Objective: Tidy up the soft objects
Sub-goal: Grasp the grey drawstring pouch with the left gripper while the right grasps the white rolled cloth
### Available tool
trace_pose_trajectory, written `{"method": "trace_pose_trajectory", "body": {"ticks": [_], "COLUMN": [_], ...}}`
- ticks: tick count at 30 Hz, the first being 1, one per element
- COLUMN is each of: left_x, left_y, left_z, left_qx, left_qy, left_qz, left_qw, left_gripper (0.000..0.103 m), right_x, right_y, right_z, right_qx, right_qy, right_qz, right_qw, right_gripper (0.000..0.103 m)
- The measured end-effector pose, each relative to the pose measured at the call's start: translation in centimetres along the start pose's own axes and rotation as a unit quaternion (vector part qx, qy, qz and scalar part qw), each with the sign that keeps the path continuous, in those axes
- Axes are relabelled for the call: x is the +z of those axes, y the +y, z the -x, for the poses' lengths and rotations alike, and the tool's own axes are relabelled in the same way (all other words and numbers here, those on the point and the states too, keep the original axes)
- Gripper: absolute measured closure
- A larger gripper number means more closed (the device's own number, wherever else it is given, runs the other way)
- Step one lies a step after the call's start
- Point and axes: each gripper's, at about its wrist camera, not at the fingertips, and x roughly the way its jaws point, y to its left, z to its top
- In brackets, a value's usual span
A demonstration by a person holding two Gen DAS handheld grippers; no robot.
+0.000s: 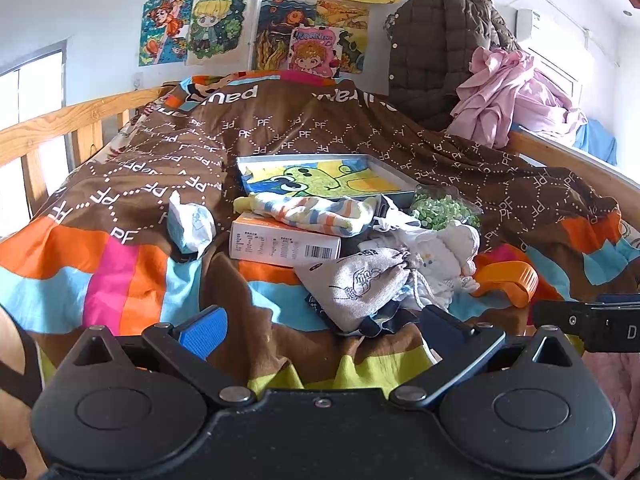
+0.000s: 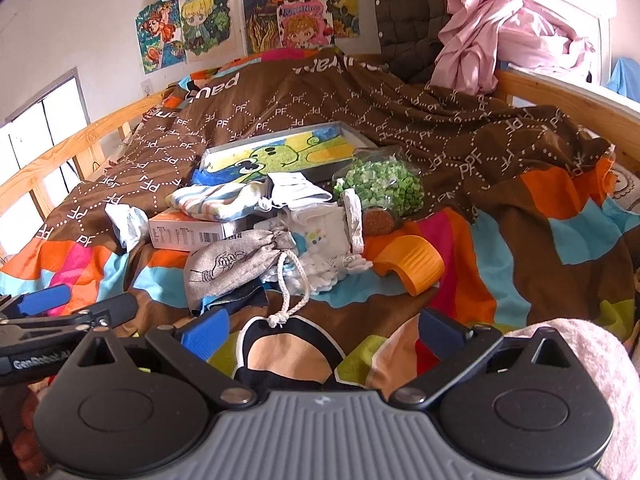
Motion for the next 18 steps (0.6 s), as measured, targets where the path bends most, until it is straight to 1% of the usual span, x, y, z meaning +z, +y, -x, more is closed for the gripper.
{"method": "trace_pose_trajectory", "body": {"ticks": [6, 11, 15, 18], "left_x": [0.9, 1.7, 2.2, 2.7], "left_y": [-0.5, -0.8, -0.7, -0.5], "left_z": [-1.9, -4.4, -6.9, -8.6], "left_qx": [-0.011, -0.024, -0.031, -0.042], "left_qy": [-0.002, 0.006, 0.018, 0.020], "left_qz": [-0.031, -0.052, -0.058, -0.054], "left_qw": [0.9995, 0.9983, 0.9977, 0.9975], "left_gripper": [0.001, 0.001, 0.001, 0.001], "right_x": [2.1, 4.2, 5.7, 6.6], "right_y": [-1.0, -2.5, -3.5, -4.2], "right_z": [-1.6, -4.2, -6.4, -8.5], "right_qx": [0.030, 0.057, 0.062, 0.070], "right_qy": [0.005, 0.016, 0.013, 0.019], "right_qz": [-0.018, -0.047, -0.061, -0.072], "right_qw": [0.999, 0.997, 0.996, 0.995], "right_gripper": [0.000, 0.000, 0.000, 0.000]}}
